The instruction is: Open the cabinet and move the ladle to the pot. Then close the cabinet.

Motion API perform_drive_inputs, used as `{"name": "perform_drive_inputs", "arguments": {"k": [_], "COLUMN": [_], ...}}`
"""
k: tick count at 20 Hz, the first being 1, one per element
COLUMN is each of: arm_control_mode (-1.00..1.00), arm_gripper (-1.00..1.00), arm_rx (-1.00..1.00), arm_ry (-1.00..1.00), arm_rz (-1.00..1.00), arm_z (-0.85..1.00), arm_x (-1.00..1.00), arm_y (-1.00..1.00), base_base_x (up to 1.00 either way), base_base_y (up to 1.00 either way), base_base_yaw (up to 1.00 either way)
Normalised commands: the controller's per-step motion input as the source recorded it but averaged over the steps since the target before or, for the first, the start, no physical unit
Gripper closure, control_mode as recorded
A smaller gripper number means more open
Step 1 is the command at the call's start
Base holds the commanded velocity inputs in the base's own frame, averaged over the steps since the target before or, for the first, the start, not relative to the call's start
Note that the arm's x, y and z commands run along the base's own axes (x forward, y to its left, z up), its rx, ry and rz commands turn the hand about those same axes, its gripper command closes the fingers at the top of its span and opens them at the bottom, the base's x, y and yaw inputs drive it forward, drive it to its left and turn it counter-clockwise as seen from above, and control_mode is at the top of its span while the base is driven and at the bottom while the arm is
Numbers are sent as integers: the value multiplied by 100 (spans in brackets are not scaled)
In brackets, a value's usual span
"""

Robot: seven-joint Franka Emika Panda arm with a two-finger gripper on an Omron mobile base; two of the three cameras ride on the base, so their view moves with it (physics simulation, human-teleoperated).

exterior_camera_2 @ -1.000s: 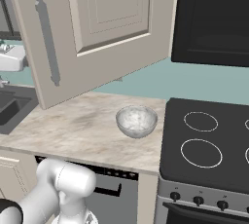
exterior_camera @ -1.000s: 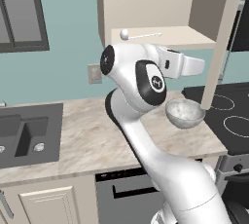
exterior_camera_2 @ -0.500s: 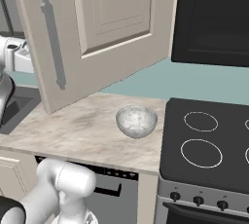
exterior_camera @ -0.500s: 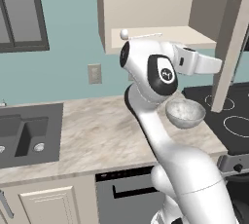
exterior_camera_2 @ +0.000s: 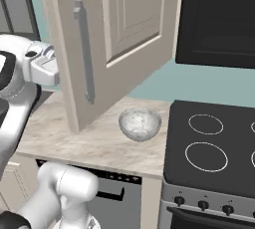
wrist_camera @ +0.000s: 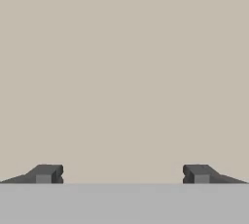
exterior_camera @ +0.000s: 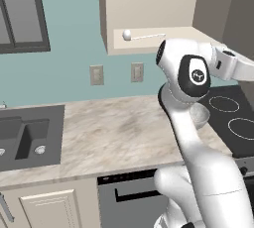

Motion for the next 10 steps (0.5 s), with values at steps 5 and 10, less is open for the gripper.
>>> {"name": "perform_drive_inputs", "arguments": {"k": [5, 10], "arm_control_mode": [-100, -100], "arm_gripper": [-100, -100], "arm_rx": [-4, -1], "arm_ry": [-7, -5], "arm_rz": [-18, -9], "arm_z": [4, 0], "arm_x": [-62, -31], "arm_y": [-82, -52], "base_base_x": [0, 0], "base_base_y": [0, 0], "base_base_yaw": [0, 0]}}
